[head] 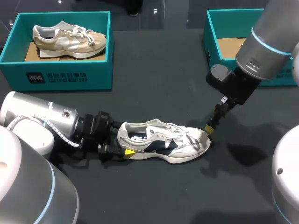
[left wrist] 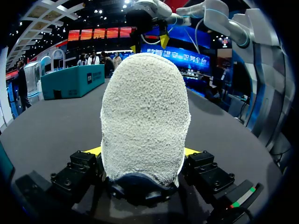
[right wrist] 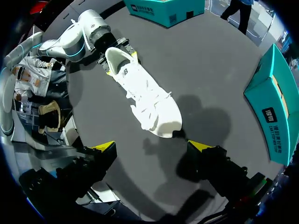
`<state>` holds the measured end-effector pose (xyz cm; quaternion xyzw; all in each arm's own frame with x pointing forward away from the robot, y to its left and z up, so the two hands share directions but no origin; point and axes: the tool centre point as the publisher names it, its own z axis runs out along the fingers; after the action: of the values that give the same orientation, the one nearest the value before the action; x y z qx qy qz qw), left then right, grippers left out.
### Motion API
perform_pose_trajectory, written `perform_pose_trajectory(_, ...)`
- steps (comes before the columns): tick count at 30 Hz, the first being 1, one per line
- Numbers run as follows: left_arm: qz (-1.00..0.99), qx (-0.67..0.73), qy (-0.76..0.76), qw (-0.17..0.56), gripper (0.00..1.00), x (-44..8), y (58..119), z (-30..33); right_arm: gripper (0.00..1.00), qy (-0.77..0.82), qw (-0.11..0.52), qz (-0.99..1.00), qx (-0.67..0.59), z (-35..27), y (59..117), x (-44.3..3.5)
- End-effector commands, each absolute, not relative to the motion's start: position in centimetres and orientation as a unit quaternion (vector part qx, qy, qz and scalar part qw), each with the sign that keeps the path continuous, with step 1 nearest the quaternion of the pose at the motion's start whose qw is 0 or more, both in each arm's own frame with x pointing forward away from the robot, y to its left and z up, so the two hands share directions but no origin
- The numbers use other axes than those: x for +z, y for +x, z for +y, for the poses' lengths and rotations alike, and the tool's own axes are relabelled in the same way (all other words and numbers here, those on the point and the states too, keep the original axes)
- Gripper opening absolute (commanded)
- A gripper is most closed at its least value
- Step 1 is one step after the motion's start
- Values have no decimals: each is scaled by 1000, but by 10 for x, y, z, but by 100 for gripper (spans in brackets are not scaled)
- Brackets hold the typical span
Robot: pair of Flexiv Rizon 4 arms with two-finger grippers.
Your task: Take the shoe out of the shoebox, open the shoe tongue, remove and reinsert the insole, then place the shoe into the shoebox
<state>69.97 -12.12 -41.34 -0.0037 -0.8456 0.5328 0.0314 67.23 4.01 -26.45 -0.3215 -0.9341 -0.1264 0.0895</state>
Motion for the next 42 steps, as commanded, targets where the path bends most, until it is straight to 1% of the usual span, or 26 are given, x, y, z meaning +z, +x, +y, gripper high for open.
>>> perform_pose_trajectory(1, -846, 532, -2, 30, 0, -418, 702, -126, 100, -322, 91, -934, -126, 40, 673, -266)
perform_pose_trajectory(13, -846, 532, -2, 30, 0, -418, 702, -126, 100, -509, 95, -855, -28, 95, 673, -257)
perform_pose_trajectory(15, -846, 532, -2, 30, 0, -418, 702, -126, 100, -509, 99, -855, -26, 106, 671, -258)
perform_pose_trajectory(26, -846, 532, -2, 30, 0, -418, 702, -126, 100, -509, 99, -855, -26, 106, 671, -258)
perform_pose_trajectory(29, -846, 532, -2, 30, 0, -418, 702, -126, 100, -527, 63, -848, 14, 127, 675, -260)
perform_pose_trajectory(33, -846, 532, -2, 30, 0, -418, 702, -126, 100, -553, 38, -830, 53, 149, 682, -269)
perform_pose_trajectory(36, -846, 532, -2, 30, 0, -418, 702, -126, 100, -583, 34, -807, 85, 161, 685, -275)
perform_pose_trajectory(42, -846, 532, -2, 30, 0, -418, 702, -126, 100, -606, 38, -791, 75, 162, 684, -275)
